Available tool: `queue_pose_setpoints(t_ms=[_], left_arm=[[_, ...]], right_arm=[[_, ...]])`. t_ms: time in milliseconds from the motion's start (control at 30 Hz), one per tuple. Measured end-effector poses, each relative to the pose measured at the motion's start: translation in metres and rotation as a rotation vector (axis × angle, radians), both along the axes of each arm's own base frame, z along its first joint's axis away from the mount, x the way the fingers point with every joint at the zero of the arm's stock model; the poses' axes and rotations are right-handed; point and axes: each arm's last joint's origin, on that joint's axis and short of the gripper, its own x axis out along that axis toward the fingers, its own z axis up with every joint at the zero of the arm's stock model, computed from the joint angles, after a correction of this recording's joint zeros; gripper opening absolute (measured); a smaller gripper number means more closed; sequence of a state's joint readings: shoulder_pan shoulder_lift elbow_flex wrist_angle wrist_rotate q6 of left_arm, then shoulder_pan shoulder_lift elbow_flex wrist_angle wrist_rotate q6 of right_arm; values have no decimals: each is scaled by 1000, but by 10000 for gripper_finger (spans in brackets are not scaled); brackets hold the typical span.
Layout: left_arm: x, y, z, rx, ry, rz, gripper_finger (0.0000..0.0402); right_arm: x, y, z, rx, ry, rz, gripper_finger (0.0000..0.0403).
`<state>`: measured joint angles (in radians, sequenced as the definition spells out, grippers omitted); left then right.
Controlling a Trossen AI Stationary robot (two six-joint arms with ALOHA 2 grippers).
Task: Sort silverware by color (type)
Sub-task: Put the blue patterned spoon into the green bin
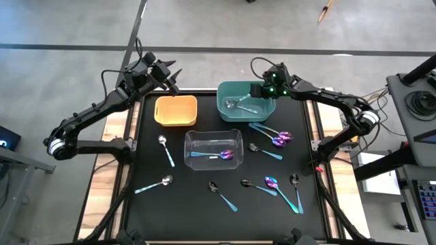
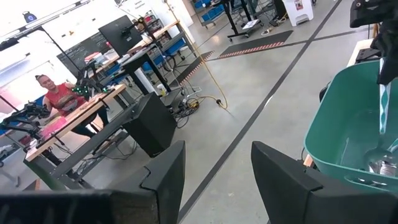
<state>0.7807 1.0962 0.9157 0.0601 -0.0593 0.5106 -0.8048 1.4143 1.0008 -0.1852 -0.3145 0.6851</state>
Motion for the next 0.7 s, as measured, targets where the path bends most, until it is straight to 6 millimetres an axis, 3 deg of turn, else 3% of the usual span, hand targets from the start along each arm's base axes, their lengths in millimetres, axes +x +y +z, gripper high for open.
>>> queue_pose_setpoints(t_ms=[400, 700], left_arm=[[0, 0, 0, 2, -2, 0, 166], [0, 0, 0, 3, -3, 0, 166]], right_arm=[[0, 0, 0, 4, -3, -2, 156], [0, 1, 0, 24, 15, 6, 197]])
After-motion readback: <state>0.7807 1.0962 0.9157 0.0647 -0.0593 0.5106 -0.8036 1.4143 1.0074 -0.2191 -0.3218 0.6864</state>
